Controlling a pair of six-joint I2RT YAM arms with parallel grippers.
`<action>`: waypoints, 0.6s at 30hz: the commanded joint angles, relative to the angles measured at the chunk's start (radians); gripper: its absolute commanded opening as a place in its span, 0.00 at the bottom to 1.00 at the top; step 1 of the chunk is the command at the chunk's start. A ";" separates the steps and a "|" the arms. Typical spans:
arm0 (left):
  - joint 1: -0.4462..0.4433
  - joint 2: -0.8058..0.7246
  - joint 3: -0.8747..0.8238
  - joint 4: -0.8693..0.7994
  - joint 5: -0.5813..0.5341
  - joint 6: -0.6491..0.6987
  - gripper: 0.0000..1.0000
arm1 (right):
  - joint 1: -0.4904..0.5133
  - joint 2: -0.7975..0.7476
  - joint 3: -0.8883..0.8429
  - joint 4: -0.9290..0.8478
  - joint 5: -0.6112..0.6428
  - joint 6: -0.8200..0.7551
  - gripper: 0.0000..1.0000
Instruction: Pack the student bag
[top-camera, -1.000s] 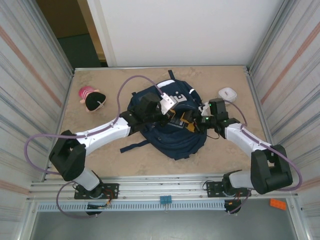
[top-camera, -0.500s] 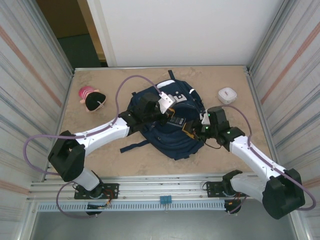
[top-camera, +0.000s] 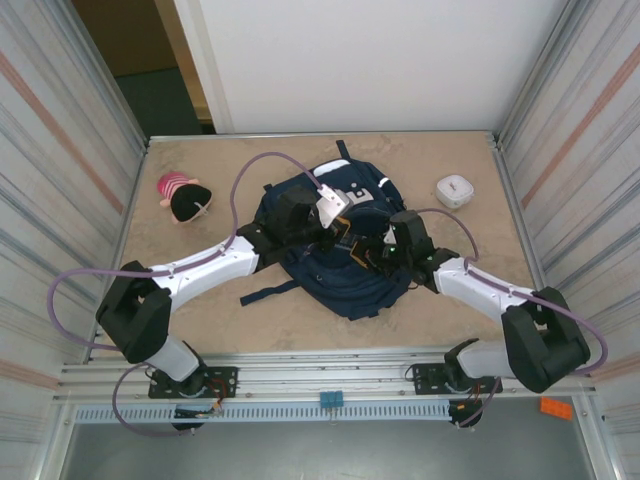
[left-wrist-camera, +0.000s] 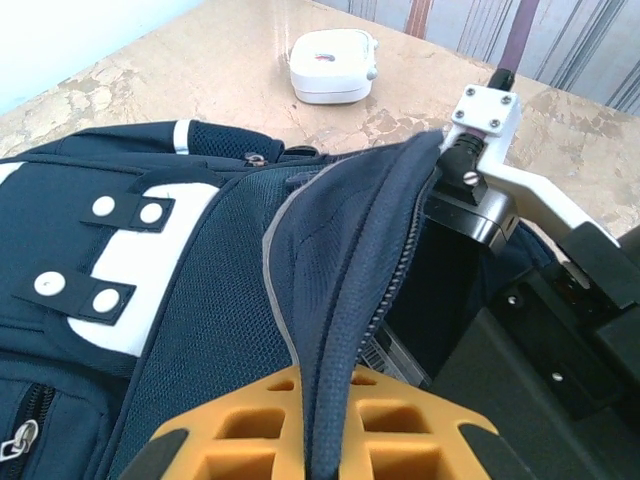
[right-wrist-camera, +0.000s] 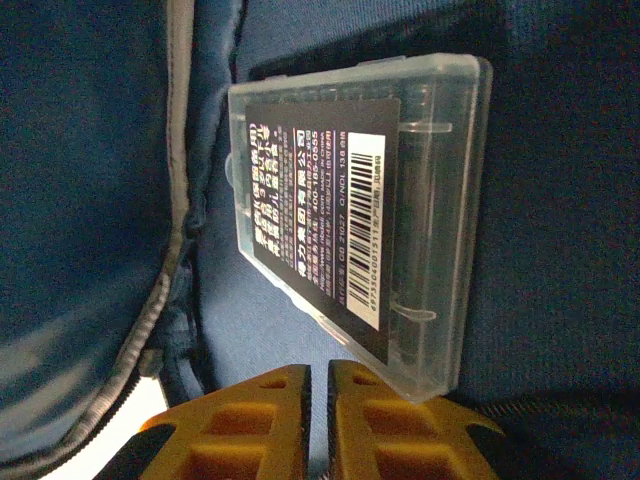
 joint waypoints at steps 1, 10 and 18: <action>-0.002 -0.073 -0.001 0.124 0.072 -0.011 0.09 | -0.019 0.043 0.041 0.048 0.076 0.019 0.11; -0.002 -0.093 -0.027 0.104 0.047 0.011 0.10 | -0.066 0.072 0.093 0.122 0.099 -0.056 0.09; 0.002 -0.086 -0.036 0.092 0.020 0.009 0.15 | -0.067 -0.166 -0.011 -0.012 0.080 -0.114 0.38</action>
